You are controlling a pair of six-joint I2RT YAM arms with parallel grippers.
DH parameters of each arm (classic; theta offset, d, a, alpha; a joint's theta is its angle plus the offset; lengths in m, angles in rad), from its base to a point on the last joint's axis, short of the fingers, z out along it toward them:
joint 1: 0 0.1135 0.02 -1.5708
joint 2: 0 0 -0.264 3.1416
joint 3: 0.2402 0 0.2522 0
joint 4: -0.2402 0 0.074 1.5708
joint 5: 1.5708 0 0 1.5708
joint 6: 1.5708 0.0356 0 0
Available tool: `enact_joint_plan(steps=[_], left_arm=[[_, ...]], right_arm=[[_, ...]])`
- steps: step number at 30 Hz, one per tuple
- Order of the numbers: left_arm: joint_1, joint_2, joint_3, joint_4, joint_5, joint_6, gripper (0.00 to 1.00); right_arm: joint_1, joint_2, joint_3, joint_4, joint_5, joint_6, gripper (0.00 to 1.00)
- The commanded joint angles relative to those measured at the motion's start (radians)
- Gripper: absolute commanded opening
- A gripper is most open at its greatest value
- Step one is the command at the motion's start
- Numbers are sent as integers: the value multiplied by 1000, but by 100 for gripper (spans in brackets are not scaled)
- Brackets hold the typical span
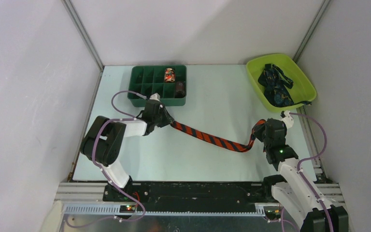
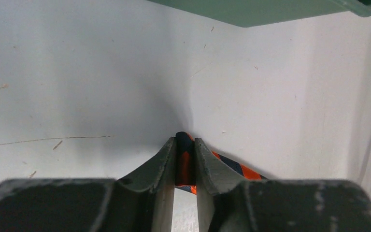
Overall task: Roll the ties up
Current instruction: Flatten out the tie at the center of the board.
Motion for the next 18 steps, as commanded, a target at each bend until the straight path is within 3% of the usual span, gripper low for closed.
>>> enact_joint_plan(steps=[1,9,18], left_arm=[[-12,-27,-24,-67,33,24,23],[-11,-52,-61,89,36,49,1],[-11,-75,-72,271,41,114,0]], right_arm=[[-4,1,26,30,2,4,0],[-3,-6,25,61,4,-34,0],[-9,-38,22,227,3,-191,0]])
